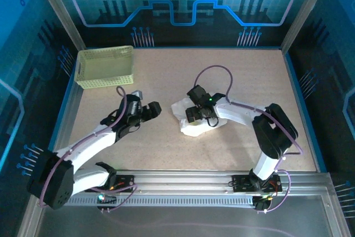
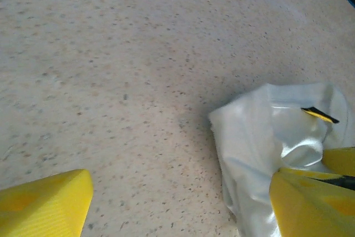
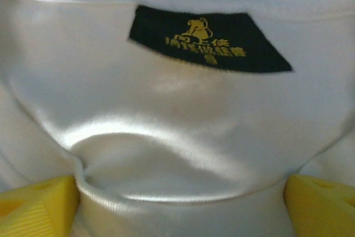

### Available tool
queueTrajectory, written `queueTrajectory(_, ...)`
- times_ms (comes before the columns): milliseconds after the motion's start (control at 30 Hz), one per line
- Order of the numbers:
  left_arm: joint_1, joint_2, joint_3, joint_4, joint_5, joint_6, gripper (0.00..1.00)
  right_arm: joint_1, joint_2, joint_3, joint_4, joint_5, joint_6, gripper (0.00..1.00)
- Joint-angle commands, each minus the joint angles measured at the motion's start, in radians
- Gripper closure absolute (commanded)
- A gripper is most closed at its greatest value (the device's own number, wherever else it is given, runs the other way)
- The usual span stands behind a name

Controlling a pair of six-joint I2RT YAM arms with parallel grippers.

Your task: Fold the inside-out t-shirt

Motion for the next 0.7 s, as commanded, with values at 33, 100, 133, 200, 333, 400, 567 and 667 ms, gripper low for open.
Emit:
queueTrajectory(33, 0.022, -0.079, -0.014, -0.055, -0.032, 0.027, 0.12, -0.131, 0.077, 0.066, -0.060, 0.004, -0.050, 0.06)
queueTrajectory(100, 0.034, -0.093, -0.017, -0.056, -0.031, 0.028, 0.10, -0.207, 0.114, 0.108, -0.072, 0.003, -0.089, 0.07)
queueTrajectory(133, 0.039, -0.100, -0.020, -0.055, -0.031, 0.027, 0.08, -0.248, 0.136, 0.135, -0.077, 0.006, -0.112, 0.07)
queueTrajectory(200, 0.048, -0.106, -0.021, -0.057, -0.030, 0.028, 0.01, -0.327, 0.183, 0.197, -0.098, 0.007, -0.141, 0.07)
queueTrajectory(333, 0.064, -0.126, -0.025, -0.068, -0.037, 0.035, 0.01, -0.471, 0.260, 0.355, -0.163, -0.068, -0.205, 0.09)
queueTrajectory(400, 0.072, -0.139, -0.023, -0.085, -0.039, 0.044, 0.01, -0.517, 0.299, 0.440, -0.199, -0.045, -0.262, 0.08)
queueTrajectory(567, 0.092, -0.183, -0.025, -0.123, -0.062, 0.087, 0.01, -0.650, 0.444, 0.638, -0.238, -0.027, -0.407, 0.08)
queueTrajectory(667, 0.101, -0.199, -0.033, -0.121, -0.083, 0.111, 0.01, -0.709, 0.502, 0.735, -0.231, -0.038, -0.476, 0.08)
